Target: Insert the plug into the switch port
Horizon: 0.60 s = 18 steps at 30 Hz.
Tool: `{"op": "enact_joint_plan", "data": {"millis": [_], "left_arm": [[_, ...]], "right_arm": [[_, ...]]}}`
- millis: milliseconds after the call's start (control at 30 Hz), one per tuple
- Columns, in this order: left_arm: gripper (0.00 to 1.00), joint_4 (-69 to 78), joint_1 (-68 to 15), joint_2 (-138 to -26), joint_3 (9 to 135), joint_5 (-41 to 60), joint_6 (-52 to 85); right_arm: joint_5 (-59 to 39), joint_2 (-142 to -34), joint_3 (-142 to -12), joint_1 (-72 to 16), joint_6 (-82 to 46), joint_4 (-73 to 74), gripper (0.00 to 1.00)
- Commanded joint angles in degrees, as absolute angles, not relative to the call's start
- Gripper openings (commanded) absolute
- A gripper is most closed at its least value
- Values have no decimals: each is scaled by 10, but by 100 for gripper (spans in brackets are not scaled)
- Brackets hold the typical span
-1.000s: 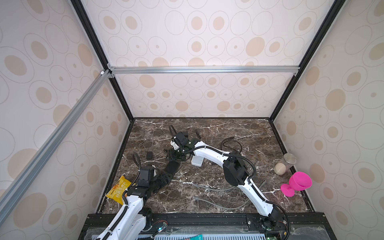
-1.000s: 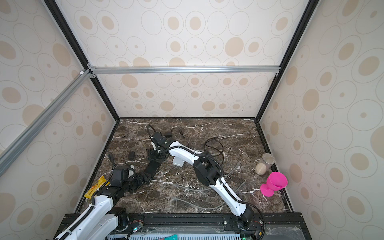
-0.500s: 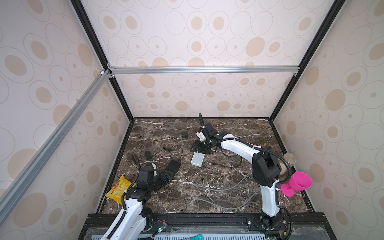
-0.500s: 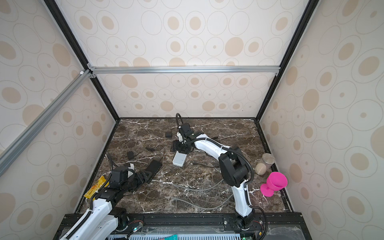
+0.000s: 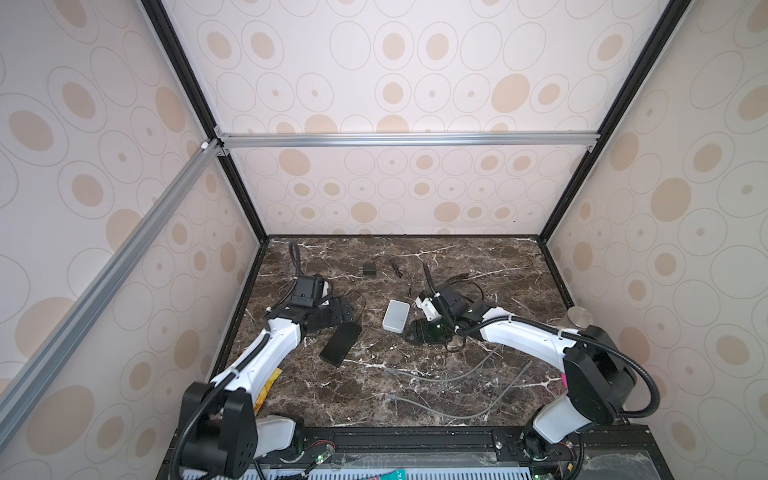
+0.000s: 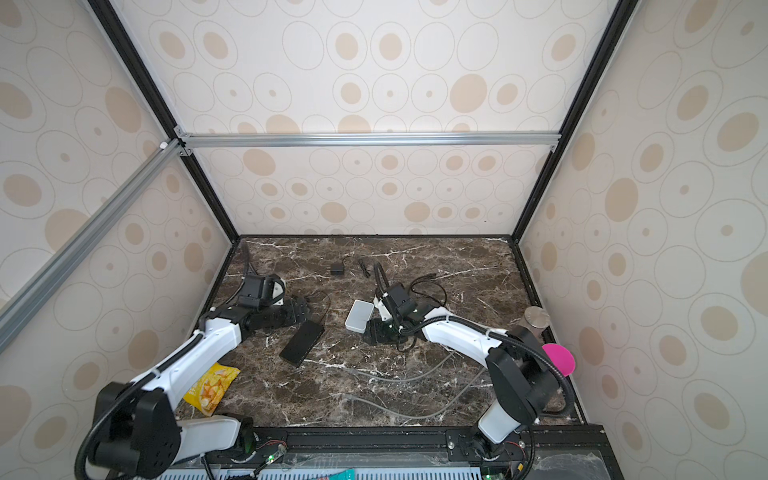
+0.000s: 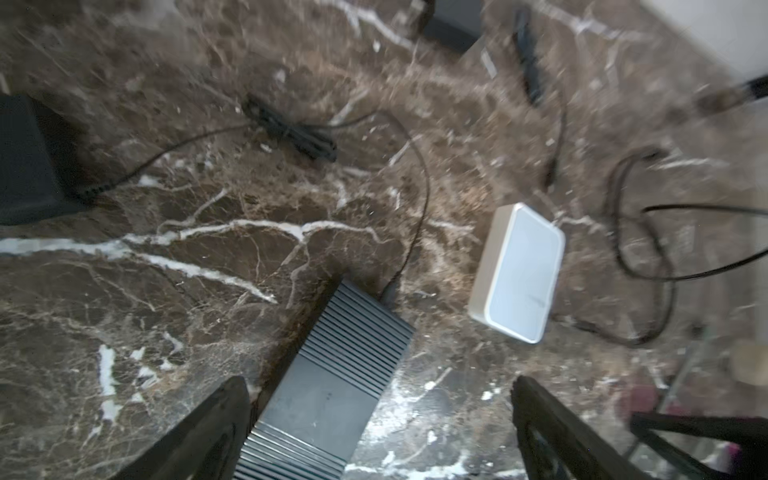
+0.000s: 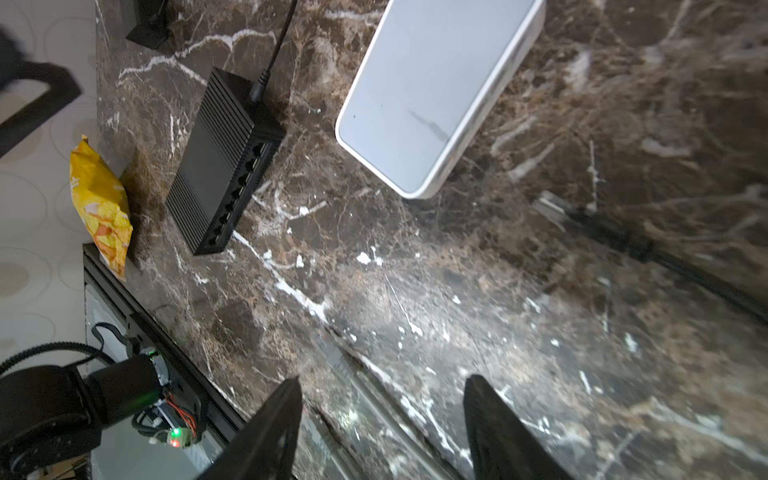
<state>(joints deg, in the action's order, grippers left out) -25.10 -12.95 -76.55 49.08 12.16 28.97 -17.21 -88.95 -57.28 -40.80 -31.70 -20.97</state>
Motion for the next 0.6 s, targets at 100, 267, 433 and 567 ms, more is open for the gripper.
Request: {"op": "enact_joint_plan", "data": {"millis": [100, 267, 433, 567], "left_arm": [[98, -304, -194, -847, 523, 0, 203], [98, -293, -213, -861, 513, 1, 192], [98, -290, -224, -873, 498, -17, 196], [98, -285, -226, -890, 490, -36, 201]], "right_arm": [[-137, -827, -504, -406, -300, -200, 67], [-156, -832, -469, -404, -315, -178, 67], [-159, -835, -461, -404, -319, -169, 67], [-160, -831, -461, -404, -317, -171, 67]]}}
